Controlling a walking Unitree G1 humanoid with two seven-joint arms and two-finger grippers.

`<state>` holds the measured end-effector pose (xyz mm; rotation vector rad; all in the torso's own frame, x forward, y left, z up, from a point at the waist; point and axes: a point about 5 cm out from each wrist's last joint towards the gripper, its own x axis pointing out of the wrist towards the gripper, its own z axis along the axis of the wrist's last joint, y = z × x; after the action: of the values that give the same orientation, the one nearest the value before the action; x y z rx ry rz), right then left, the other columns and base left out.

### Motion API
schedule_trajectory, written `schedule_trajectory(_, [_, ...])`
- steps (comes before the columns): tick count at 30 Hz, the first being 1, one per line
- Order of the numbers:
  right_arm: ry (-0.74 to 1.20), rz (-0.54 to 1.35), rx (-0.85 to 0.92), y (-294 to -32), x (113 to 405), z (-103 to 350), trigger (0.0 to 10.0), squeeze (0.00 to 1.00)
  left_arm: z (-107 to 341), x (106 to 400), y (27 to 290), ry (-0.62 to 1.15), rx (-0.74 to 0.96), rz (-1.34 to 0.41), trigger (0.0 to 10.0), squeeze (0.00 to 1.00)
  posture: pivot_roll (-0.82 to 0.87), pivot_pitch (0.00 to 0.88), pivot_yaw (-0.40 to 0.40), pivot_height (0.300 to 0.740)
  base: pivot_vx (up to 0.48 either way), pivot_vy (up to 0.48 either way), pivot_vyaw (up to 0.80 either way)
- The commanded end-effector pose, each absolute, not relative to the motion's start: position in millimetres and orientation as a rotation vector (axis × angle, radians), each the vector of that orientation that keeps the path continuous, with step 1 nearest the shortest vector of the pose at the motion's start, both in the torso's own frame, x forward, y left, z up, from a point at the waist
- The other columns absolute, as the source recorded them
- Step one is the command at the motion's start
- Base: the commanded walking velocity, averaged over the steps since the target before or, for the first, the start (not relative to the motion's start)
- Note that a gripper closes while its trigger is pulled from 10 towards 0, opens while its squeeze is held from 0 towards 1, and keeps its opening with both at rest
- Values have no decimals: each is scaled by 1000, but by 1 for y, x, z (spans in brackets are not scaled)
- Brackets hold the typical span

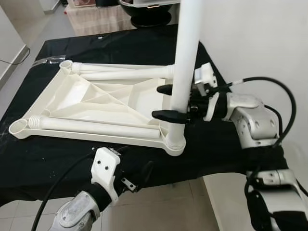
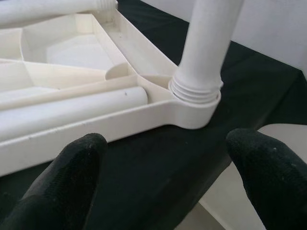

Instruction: Building children table

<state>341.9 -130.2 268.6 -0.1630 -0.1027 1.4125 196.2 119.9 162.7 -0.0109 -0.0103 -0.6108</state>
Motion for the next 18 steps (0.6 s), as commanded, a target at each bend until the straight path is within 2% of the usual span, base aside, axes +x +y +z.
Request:
schedule_trajectory(1, [-115,1460,-139,-129,342,270,0,0,162,193,123,7,8,-610,10000,0,63,218,25,740,0,0,0])
schedule_trajectory(12, [-55,1542,-192,-142,346,262,0,0,163,191,123,14,8,-610,10000,0,55,233,26,740,0,0,0])
schedule_trajectory(16, [-63,1460,-251,-147,339,252,0,0,163,192,122,13,6,-611,10000,0,47,234,18,740,0,0,0])
schedule_trajectory(18, [-55,1175,-267,-142,333,232,0,0,163,193,122,9,3,-606,10000,0,36,235,9,740,0,0,0])
